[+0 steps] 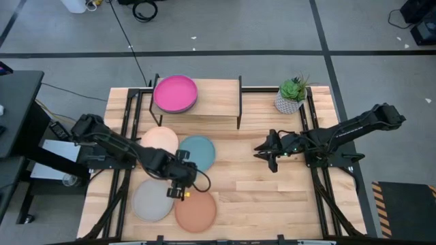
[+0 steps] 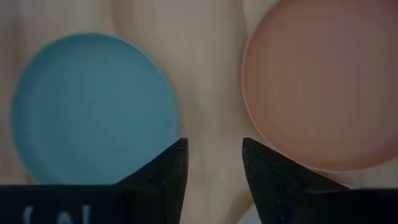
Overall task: Place and stack plates onto a shelf
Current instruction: Put the light blue plate on the shelf
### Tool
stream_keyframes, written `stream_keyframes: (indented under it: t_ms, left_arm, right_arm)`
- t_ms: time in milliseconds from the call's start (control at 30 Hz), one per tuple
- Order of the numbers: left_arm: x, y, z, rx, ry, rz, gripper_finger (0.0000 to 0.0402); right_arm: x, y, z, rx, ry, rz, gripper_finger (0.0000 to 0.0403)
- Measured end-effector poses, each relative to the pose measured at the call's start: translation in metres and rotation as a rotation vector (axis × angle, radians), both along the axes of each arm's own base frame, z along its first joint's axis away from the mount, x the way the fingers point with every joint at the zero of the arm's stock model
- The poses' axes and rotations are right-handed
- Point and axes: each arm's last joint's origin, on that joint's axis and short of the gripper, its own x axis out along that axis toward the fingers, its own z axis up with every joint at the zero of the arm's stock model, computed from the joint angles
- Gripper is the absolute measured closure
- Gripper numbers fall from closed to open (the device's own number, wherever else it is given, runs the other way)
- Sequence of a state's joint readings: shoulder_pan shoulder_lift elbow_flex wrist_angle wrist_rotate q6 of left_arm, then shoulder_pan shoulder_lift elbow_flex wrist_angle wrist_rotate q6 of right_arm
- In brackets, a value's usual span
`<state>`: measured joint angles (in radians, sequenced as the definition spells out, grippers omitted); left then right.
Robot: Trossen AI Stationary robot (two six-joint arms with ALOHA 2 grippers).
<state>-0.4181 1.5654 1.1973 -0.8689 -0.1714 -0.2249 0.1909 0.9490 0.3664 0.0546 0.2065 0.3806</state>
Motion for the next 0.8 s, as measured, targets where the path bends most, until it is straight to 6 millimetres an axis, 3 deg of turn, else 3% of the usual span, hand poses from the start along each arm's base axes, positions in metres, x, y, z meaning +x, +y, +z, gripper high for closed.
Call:
stream_keyframes:
  t_ms: [167,333,567,800]
  left_arm:
    - [0.015,-0.009,-0.031,0.043,0.062,-0.017,0.0246]
    - [0.028,0.0,-0.054,0.103,0.116,-0.008,0.0247]
    - [0.037,0.017,-0.06,0.117,0.129,0.036,0.0247]
    - [0.043,0.016,-0.068,0.102,0.127,0.024,0.0247]
  right_arm:
    - [0.007,0.005,-0.005,-0.013,0.007,0.023,0.0259]
    - [0.016,0.015,-0.012,-0.043,0.028,0.04,0.0259]
    - [0.03,0.026,-0.022,-0.083,0.055,0.064,0.0259]
    - [0.041,0.037,-0.031,-0.086,0.059,0.096,0.0259]
